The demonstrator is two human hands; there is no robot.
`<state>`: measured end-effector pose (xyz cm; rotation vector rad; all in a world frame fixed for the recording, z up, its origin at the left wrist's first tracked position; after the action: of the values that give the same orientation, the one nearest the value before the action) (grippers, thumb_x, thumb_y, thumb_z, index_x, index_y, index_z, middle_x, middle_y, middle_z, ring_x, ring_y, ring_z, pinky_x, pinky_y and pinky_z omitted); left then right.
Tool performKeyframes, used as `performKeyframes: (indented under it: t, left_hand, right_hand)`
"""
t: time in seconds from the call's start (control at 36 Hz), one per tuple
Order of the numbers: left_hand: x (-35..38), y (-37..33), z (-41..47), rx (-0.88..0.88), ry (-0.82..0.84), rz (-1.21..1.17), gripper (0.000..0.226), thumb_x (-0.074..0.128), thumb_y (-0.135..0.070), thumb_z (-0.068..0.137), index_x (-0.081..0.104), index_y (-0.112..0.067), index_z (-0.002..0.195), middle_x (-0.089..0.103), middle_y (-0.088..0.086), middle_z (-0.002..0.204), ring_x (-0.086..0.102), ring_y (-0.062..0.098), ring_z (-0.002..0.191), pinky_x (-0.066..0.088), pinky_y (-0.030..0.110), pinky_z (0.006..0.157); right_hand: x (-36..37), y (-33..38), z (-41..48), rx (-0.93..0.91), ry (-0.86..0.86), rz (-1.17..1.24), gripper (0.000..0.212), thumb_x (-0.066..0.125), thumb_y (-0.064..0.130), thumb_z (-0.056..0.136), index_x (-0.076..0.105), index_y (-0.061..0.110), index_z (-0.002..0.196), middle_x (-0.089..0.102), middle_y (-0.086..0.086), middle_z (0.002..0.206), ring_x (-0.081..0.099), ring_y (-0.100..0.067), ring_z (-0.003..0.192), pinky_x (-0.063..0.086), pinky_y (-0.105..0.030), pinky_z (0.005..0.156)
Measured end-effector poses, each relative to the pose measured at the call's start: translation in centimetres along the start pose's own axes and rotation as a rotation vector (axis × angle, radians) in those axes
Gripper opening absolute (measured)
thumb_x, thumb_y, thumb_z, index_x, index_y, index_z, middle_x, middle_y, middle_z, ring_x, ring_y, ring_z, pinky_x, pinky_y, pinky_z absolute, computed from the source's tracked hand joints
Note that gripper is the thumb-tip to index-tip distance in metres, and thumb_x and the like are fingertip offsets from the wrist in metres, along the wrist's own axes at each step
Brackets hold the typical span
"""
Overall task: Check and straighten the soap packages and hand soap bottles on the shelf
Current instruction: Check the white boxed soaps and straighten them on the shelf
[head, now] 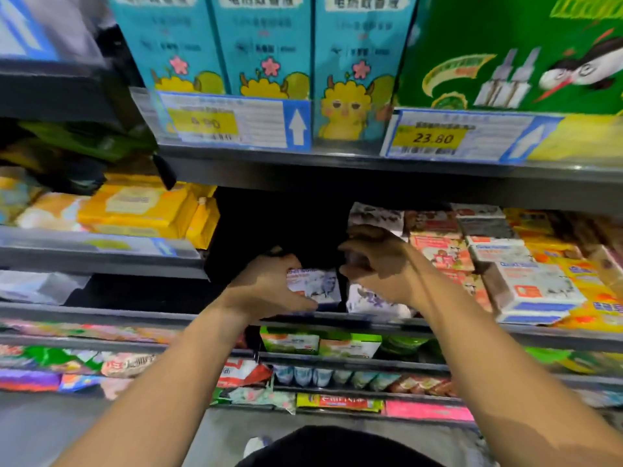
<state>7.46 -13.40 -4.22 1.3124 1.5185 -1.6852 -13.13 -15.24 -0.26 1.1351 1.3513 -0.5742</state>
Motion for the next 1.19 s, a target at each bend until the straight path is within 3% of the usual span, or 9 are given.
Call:
performKeyframes:
  t: [0.11,0.28,0.5,0.61,0.75,0.83,1.0,1.06,1.19]
  left_hand:
    - [-0.6,-0.1,-1.0,0.083,-0.304,0.058,0.069,0.058,-0.072,0.062,0.068,-0.023,0.109,0.06,-0.006,0.114,0.054,0.011,0.112,0.037,0.018,0.081]
    - [-2.5,-1.3,-1.1,0.175,-0.571,-0.038,0.06,0.062,-0.065,0.071,0.068,-0.013,0.099,0.051,-0.009,0.1,0.05,0.009,0.102,0.027,0.003,0.085]
    - [-2.9,-7.8,3.1,0.222,-0.186,-0.254,0.074,0.086,-0.041,0.069,0.057,-0.017,0.132,0.041,-0.011,0.122,0.042,-0.004,0.106,0.026,-0.005,0.084]
    - [-0.1,-10.4,4.6,0.162,0.0,-0.29,0.104,0.082,-0.051,0.071,0.024,-0.031,0.154,0.022,-0.005,0.159,0.029,0.012,0.143,0.028,0.021,0.113]
    - [2.7,-12.1,5.2,0.221,0.15,0.174,0.139,-0.003,-0.103,0.04,0.014,-0.031,0.157,0.005,-0.006,0.165,0.003,0.016,0.152,0.007,0.027,0.119]
    - [2.9,-13.2,5.4,0.182,0.147,0.243,0.114,0.005,-0.095,0.062,0.007,-0.033,0.157,-0.007,-0.009,0.165,-0.013,0.014,0.15,-0.004,0.032,0.119]
    - [4.6,-15.5,5.4,0.007,0.143,0.298,0.085,0.026,-0.079,0.089,-0.005,-0.037,0.156,-0.022,-0.01,0.163,-0.021,0.016,0.149,-0.01,0.04,0.119]
    - [5.0,-16.8,5.3,-0.002,0.159,0.273,0.085,0.028,-0.078,0.089,-0.006,-0.038,0.156,-0.02,-0.009,0.163,-0.018,0.016,0.15,-0.007,0.04,0.12]
    - [6.2,-20.3,5.6,0.084,0.141,0.257,0.076,0.031,-0.071,0.093,0.003,-0.039,0.156,-0.011,-0.011,0.165,-0.012,0.018,0.152,-0.003,0.038,0.122]
  right_hand:
    - [1.0,-1.0,-1.1,0.014,-0.227,0.134,0.049,0.065,0.044,0.088,0.07,0.008,0.122,0.057,-0.018,0.137,0.056,-0.034,0.126,0.04,-0.033,0.111]
    - [-0.5,-1.1,-2.3,-0.086,-0.2,0.372,0.077,0.082,0.034,0.079,0.046,0.031,0.146,0.041,0.003,0.151,0.038,-0.012,0.14,0.033,-0.019,0.111]
    - [-3.9,-3.2,-5.5,-0.08,-0.355,0.314,0.079,0.086,0.029,0.072,0.051,0.036,0.142,0.055,0.011,0.14,0.051,-0.004,0.126,0.044,-0.022,0.104]
    - [-5.8,-6.0,-8.2,0.126,-0.33,0.149,0.057,0.074,0.054,0.078,0.059,0.035,0.13,0.071,0.002,0.118,0.063,-0.015,0.11,0.052,-0.031,0.089]
    - [-8.3,-10.4,-12.1,0.471,-0.215,0.047,0.038,0.067,0.05,0.09,0.073,0.013,0.085,0.073,-0.01,0.077,0.067,-0.023,0.075,0.046,-0.031,0.063]
    - [-8.8,-13.6,-13.6,0.62,-0.244,0.306,0.048,0.071,0.05,0.086,0.065,0.007,0.068,0.064,-0.004,0.055,0.062,-0.02,0.057,0.046,-0.029,0.053]
    - [-10.1,-18.3,-15.6,0.607,-0.202,0.323,0.031,0.07,0.053,0.084,0.071,0.023,0.086,0.067,0.005,0.087,0.059,-0.015,0.086,0.041,-0.019,0.071]
    - [-10.1,-19.4,-16.0,0.604,-0.199,0.332,0.05,0.068,0.055,0.085,0.065,0.027,0.126,0.058,0.006,0.117,0.051,-0.013,0.109,0.036,-0.023,0.087]
    - [-9.3,-21.6,-16.4,0.642,-0.1,0.385,0.074,0.066,0.068,0.077,0.06,0.019,0.133,0.059,-0.003,0.129,0.053,-0.019,0.105,0.044,-0.033,0.095]
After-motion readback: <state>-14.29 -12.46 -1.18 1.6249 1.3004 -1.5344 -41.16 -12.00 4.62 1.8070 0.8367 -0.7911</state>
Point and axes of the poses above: each hand's wrist, its own z-axis towards the middle knuckle, its own x-axis out of the palm, y = z × x, the point moved 3 cm from there along z, towards the middle knuckle
